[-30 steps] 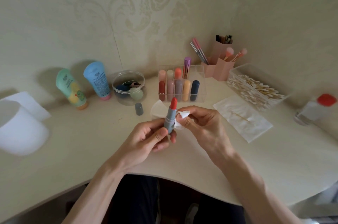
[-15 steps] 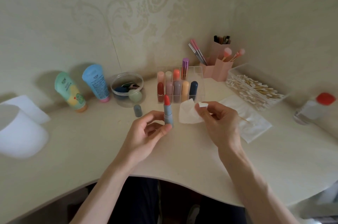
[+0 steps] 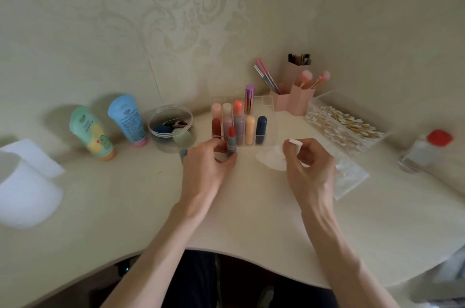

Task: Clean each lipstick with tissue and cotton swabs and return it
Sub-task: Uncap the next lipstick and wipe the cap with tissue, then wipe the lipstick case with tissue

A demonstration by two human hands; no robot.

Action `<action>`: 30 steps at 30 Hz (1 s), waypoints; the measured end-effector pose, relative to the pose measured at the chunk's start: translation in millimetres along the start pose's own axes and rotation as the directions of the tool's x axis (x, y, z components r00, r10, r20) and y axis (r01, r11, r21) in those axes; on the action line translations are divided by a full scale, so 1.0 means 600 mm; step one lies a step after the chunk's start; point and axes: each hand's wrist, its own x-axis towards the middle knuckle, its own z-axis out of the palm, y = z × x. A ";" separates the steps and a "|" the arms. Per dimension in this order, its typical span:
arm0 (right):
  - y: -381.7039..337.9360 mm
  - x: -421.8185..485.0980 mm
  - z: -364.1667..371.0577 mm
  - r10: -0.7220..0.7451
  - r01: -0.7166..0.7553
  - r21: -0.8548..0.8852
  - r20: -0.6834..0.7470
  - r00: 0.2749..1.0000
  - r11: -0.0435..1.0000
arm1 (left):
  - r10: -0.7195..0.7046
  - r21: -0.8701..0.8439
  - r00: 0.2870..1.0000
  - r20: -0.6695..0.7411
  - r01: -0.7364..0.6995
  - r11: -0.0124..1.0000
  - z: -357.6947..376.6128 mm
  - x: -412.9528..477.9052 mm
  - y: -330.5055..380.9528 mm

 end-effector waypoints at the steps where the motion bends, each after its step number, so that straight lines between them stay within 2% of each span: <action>1: 0.001 0.000 0.000 -0.002 0.002 0.002 0.004 1.000 1.000 | 0.000 0.004 1.000 -0.001 0.000 1.000 0.001 0.001 -0.002; 5: 0.004 0.001 0.003 -0.007 0.007 0.015 0.024 1.000 1.000 | 0.032 0.053 0.999 -0.016 -0.031 0.998 0.004 0.000 -0.005; 22: 0.013 0.000 0.009 0.023 -0.018 -0.047 0.118 0.993 0.999 | -0.019 0.183 1.000 0.025 0.014 0.983 0.008 -0.007 0.002; 26: 0.016 0.000 0.009 0.047 -0.038 -0.062 0.146 0.988 0.997 | -0.026 0.162 0.999 0.036 0.019 0.987 0.006 -0.008 0.003; 30: 0.012 -0.008 0.013 0.044 -0.029 -0.065 0.247 0.968 0.997 | -0.024 0.128 0.999 0.023 0.020 0.992 -0.010 -0.023 -0.001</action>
